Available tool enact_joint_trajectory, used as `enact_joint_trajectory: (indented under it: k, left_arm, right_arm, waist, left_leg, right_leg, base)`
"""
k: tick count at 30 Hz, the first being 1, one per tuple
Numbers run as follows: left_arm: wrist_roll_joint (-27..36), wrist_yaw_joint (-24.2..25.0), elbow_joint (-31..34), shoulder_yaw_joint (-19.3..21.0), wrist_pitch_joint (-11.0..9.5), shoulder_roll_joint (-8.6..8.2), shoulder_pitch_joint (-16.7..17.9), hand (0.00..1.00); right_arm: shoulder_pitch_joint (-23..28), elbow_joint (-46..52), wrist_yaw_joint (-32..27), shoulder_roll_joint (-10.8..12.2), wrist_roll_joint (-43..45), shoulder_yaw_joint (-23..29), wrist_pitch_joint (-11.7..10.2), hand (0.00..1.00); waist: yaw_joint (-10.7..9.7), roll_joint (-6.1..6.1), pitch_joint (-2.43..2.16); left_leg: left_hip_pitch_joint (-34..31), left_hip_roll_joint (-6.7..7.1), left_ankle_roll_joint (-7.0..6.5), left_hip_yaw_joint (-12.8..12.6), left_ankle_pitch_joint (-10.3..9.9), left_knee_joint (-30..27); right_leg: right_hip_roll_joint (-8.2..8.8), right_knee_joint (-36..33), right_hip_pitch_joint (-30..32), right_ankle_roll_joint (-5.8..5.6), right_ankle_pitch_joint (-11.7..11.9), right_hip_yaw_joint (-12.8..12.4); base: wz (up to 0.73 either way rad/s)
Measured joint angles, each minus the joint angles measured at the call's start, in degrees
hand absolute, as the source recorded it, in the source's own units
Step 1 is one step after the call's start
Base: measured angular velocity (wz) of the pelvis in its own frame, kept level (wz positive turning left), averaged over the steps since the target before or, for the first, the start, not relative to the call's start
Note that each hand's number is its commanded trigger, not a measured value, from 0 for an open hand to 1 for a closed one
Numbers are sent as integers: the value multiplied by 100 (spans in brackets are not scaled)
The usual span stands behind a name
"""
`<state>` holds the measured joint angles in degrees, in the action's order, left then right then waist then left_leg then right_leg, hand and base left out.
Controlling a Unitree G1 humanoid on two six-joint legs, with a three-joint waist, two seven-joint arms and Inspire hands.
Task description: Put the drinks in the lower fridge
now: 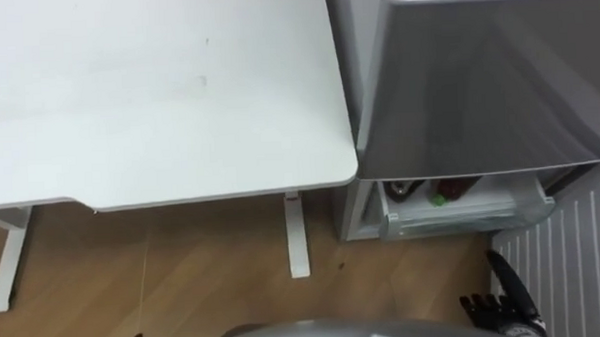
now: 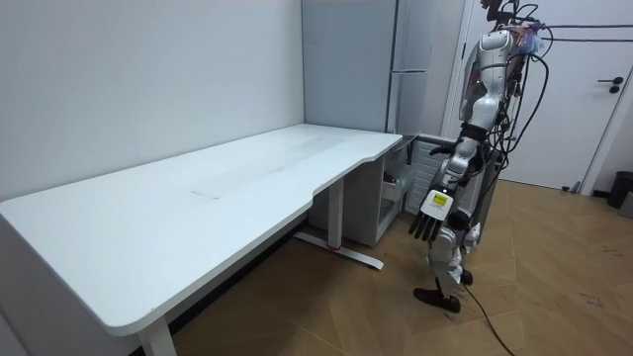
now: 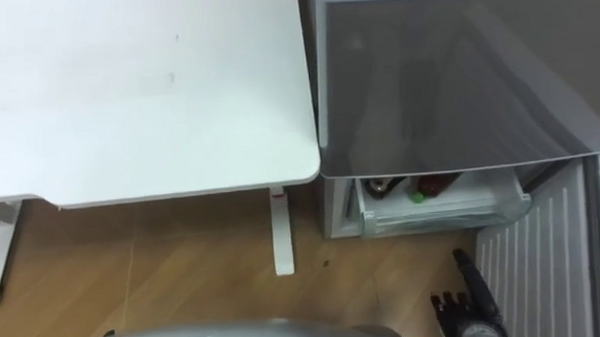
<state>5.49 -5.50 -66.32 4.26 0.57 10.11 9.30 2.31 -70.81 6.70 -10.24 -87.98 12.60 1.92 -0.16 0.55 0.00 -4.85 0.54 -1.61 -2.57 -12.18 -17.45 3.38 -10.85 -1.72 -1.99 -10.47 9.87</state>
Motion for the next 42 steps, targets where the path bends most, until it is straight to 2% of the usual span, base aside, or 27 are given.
enact_joint_trajectory:
  k: [1,3,4,6,8,11,15,18,22,26,32,35,42]
  left_arm:
    - [0,3,-40,-4,7,0,-67,0]
    - [-15,89,-235,-6,19,2,-287,0]
    - [-20,106,-246,-5,24,3,-323,0]
    - [-19,118,-268,-9,23,15,-467,0]
    - [-21,120,-278,-76,18,34,-528,0]
    - [25,120,-481,-124,-24,99,-674,0]
    - [61,103,-480,-157,-19,223,-710,0]
    - [60,-5,-487,-461,-30,326,-858,0]
    - [58,-53,-512,-706,-46,388,-1135,0]
    - [71,-186,-456,-911,-56,499,-1263,0]
    - [382,-182,-422,-1236,-58,526,-1359,0]
    - [378,-180,-380,-1341,-49,543,-1355,0]
    - [383,-173,-247,-1361,-42,749,-1300,0]
  right_arm:
    - [-90,-6,-4,-7,2,17,-10,0]
    - [-404,-52,11,-53,-8,117,-13,0]
    - [-471,-54,30,-69,-9,118,-13,0]
    - [-785,-107,66,-88,-111,119,-48,0]
    - [-966,-238,123,-87,-129,117,-60,0]
    - [-1194,-491,168,-93,-159,133,-60,0]
    - [-1448,-578,164,-117,-196,232,-65,0]
    - [-1718,-597,129,-288,-223,205,-131,0]
    - [-1948,-619,80,-564,-236,136,-229,0]
    - [-2049,-524,79,-821,-446,-28,-276,0]
    - [-2443,-472,33,-1053,-433,-33,-377,0]
    - [-2734,-396,25,-1230,-429,-242,-387,0]
    - [-3110,-187,13,-1581,-417,-520,-381,0]
  waist:
    - [-10,37,-13]
    - [23,92,62]
    - [31,94,58]
    - [69,133,117]
    - [89,135,151]
    - [230,128,163]
    - [233,112,179]
    - [312,77,199]
    - [379,58,207]
    - [425,-50,212]
    - [395,-104,203]
    - [451,-118,206]
    - [546,-224,210]
  left_leg:
    - [-93,-3,-2,22,1,-50]
    - [-383,-13,-14,69,-4,-282]
    - [-486,-15,-20,72,-10,-349]
    - [-946,-1,-42,78,-24,-638]
    - [-1271,26,-58,76,-35,-827]
    - [-1906,32,-70,45,-124,-1276]
    - [-2799,51,-78,41,-314,-2091]
    - [-3608,99,-63,0,-437,-2769]
    - [-4416,112,-40,8,-588,-3504]
    - [-5201,97,-16,23,-777,-4317]
    - [-5990,126,-10,159,-812,-4960]
    - [-6215,160,-19,130,-819,-5142]
    - [-6438,311,3,188,-806,-5282]
  right_leg:
    - [0,-42,80,2,0,26]
    - [12,-254,357,16,-8,81]
    - [26,-355,473,25,-28,98]
    - [102,-895,1011,39,-176,107]
    - [171,-1261,1448,52,-272,97]
    - [251,-1900,2175,80,-468,33]
    - [357,-2867,3121,104,-801,-52]
    - [475,-3734,4013,127,-1048,-178]
    - [554,-4542,4805,148,-1274,-225]
    - [622,-5387,5572,234,-1562,-266]
    - [704,-6002,6240,301,-1669,-186]
    - [753,-6232,6483,298,-1697,-202]
    - [913,-6490,6680,327,-1832,-179]
  base:
    - [19]
    - [12]
    - [4]
    - [4]
    - [0]
    - [-3]
    - [2]
    - [1]
    - [8]
    - [4]
    - [10]
    - [6]
    - [14]
